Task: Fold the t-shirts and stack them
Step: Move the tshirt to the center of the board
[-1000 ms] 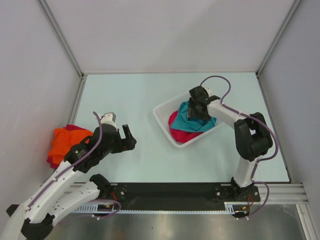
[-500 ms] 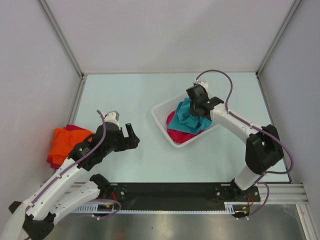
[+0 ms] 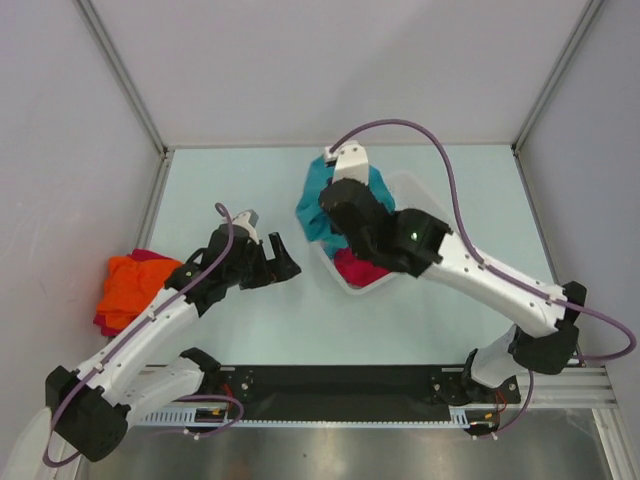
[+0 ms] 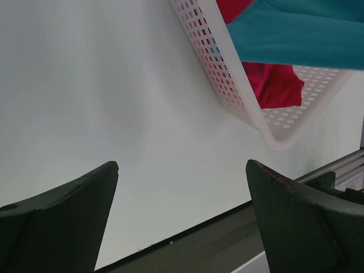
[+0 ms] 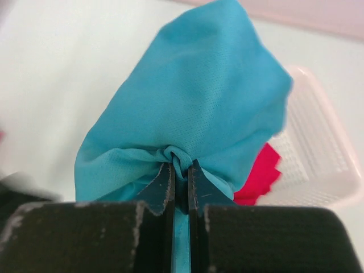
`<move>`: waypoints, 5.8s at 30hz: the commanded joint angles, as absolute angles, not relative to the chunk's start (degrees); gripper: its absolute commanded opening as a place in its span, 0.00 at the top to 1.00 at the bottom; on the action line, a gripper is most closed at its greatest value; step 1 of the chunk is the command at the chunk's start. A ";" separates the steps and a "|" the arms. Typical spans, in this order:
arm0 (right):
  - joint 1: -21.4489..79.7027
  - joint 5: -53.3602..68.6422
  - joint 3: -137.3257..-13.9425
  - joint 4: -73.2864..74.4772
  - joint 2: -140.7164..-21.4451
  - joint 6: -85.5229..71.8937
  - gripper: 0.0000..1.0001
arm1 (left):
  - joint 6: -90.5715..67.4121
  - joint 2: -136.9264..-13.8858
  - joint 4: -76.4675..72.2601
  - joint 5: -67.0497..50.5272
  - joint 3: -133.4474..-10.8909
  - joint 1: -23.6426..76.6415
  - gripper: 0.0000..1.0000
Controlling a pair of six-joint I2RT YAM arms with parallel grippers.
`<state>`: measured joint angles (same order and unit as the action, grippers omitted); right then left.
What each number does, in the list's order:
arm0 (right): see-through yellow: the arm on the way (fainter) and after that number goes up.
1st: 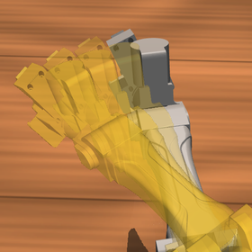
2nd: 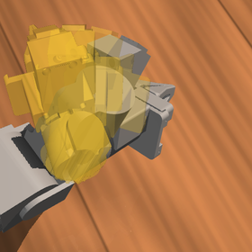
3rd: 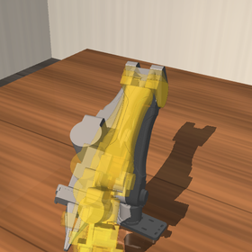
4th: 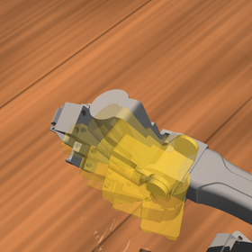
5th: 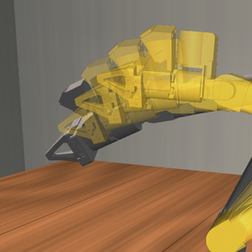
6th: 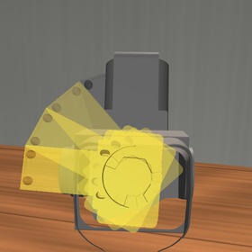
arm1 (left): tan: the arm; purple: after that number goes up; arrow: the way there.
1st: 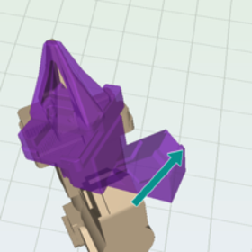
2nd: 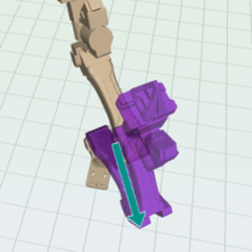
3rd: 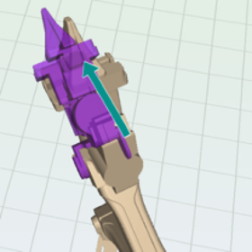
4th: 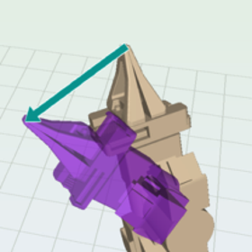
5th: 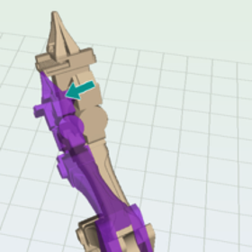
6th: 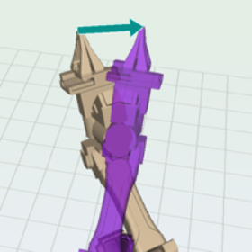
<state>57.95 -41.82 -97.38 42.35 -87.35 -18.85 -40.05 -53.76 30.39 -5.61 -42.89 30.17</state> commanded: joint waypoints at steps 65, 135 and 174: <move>66.02 -28.40 -97.31 38.15 -100.46 -21.97 0.59 | -44.03 -35.77 53.17 21.00 -56.78 28.56 0.01; 41.49 -21.19 -59.08 33.05 -89.66 -49.13 1.00 | -39.11 -39.11 45.26 12.14 -52.03 24.79 0.01; 1.69 -32.52 -81.64 29.61 -100.80 -40.43 1.00 | -37.44 -35.42 49.04 8.35 -52.91 23.64 0.01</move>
<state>7.90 -24.05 -75.33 32.75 -98.21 -44.53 -39.35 -36.10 47.44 7.35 -50.00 24.29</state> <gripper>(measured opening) 0.252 0.994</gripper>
